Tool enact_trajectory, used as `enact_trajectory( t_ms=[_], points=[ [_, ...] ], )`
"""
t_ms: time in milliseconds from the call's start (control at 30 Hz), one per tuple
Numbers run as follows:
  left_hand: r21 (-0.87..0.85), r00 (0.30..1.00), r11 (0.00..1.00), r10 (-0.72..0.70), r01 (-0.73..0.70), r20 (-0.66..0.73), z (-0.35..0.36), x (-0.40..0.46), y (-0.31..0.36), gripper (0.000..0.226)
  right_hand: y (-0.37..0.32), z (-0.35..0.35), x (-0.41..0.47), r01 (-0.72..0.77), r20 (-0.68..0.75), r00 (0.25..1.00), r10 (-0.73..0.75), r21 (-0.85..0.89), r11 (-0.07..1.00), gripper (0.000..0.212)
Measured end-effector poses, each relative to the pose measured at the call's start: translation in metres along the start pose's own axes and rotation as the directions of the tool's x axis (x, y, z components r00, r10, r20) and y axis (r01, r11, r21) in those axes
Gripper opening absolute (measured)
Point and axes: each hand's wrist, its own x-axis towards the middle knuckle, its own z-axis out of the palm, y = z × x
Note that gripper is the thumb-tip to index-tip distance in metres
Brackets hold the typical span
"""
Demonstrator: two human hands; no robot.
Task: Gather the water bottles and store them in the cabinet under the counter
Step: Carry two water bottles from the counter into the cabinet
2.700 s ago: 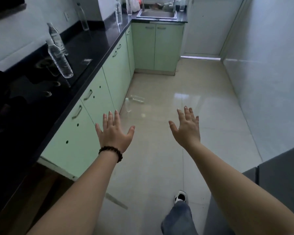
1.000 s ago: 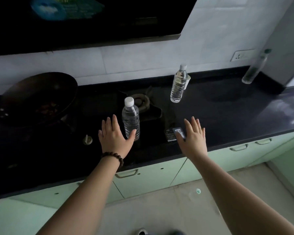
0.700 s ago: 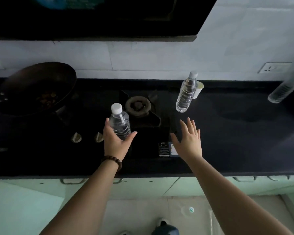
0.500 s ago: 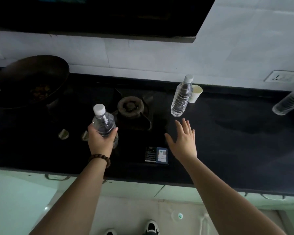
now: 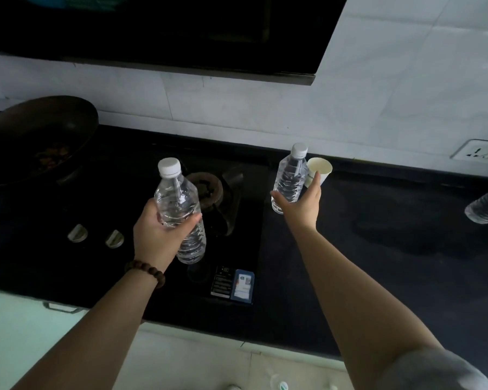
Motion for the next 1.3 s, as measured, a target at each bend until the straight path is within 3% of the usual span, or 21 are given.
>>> enact_trajectory(
  t_ms=[100,300,433,633,833,1067,1300],
  points=[
    [0.011,1.000,1.000,0.001,-0.001,0.006,0.003,0.004,0.003,0.046,0.007,0.011,0.021,-0.038,-0.016,0.999,0.038,0.026,0.999,0.112],
    [0.048,1.000,0.999,-0.011,0.012,-0.020,-0.006,0.002,-0.003,0.047,0.019,0.026,0.034,-0.108,-0.010,0.994,0.109,0.065,0.992,0.075],
    [0.047,0.998,0.998,-0.035,0.038,-0.046,-0.017,-0.002,-0.012,0.049,0.019,0.023,0.031,-0.075,-0.023,0.997,0.077,0.074,0.994,0.061],
    [0.061,0.992,0.996,-0.055,0.062,-0.114,-0.040,-0.007,-0.019,0.044,0.004,0.008,-0.006,0.000,0.020,1.000,-0.001,0.049,0.999,0.050],
    [0.049,0.977,0.996,-0.058,0.070,-0.206,-0.067,-0.017,-0.020,0.044,-0.034,0.003,-0.066,0.086,0.186,0.977,-0.104,0.103,0.991,0.059],
    [0.002,0.927,0.992,-0.115,0.124,-0.357,-0.121,-0.050,-0.038,0.048,-0.082,0.045,-0.149,0.094,0.438,0.879,-0.189,0.230,0.969,0.051],
    [0.030,0.835,0.975,-0.173,0.220,-0.523,-0.207,-0.103,-0.072,0.050,-0.109,0.108,-0.235,0.107,0.673,0.695,-0.254,0.252,0.962,0.057]
  ],
)
